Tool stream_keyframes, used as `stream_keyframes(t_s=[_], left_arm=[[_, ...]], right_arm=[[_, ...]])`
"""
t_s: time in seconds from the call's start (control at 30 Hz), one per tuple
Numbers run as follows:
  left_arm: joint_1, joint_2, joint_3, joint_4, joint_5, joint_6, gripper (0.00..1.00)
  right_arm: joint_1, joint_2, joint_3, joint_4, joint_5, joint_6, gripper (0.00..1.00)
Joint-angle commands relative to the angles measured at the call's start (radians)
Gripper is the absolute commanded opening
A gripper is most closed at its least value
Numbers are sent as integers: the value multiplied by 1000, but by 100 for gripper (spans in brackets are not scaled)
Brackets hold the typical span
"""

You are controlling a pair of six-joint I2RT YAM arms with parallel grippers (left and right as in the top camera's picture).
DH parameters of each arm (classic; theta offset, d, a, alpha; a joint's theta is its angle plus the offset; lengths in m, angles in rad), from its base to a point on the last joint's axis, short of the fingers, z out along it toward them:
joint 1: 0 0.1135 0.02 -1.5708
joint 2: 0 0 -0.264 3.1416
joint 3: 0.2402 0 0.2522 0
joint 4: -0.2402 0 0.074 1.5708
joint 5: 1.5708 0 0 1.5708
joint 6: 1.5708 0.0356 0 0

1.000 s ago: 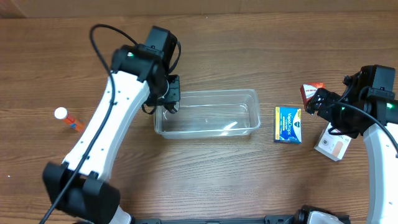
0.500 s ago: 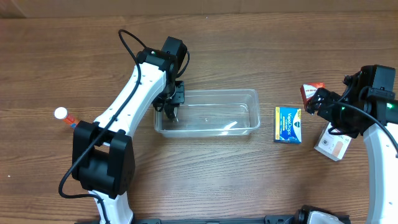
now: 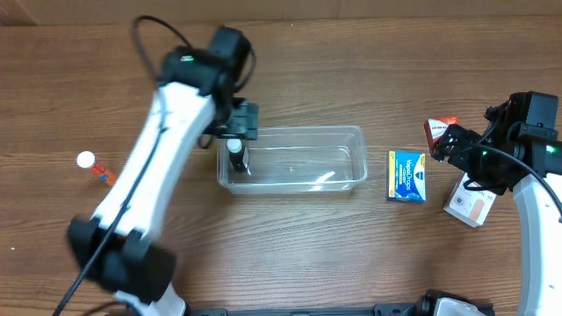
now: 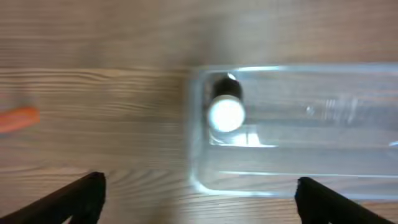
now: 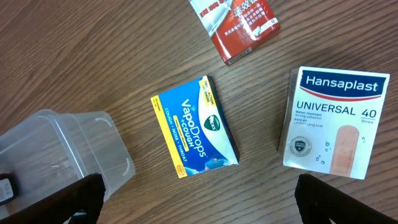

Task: Pack container
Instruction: 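Carry the black bottle into the container's left end and release, then move left gripper back and grasp the orange tube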

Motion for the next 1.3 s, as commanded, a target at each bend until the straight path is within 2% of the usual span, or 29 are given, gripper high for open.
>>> stream_keyframes(t_s=[0.0,0.13,0.27,0.37,0.7,0.8,0.93,1.17,1.23,1.27], left_arm=[[191,-181,40,-54,-43,-5,100],[567,-227,16,-91,-27,-3,100],[749,-219,-97,-32,-26,11,100],[799,-177,-201,79,21,90,100],[798,95,-209,152,34,97,98],[799,100,-210,193,33,97,81],[799,101,-210,206,33,97,47],[799,101,-210,183,41,98,17],[797,100,-209,172,72,98,4],[795,97,-208,168,89,98,4]], right_arm=[[-2,-8,26,5,-2,-11,100],[-2,-8,26,5,-2,-11,100],[-2,-8,26,5,-2,-11,100],[-2,-8,26,5,-2,-11,100],[-2,-8,26,5,-2,-11,100],[-2,-8,26,5,-2,-11,100],[-2,-8,26,4,-2,-11,100],[-2,-8,26,4,-2,-11,100],[-2,-8,26,4,-2,-11,100],[-2,-8,26,4,-2,-11,100]])
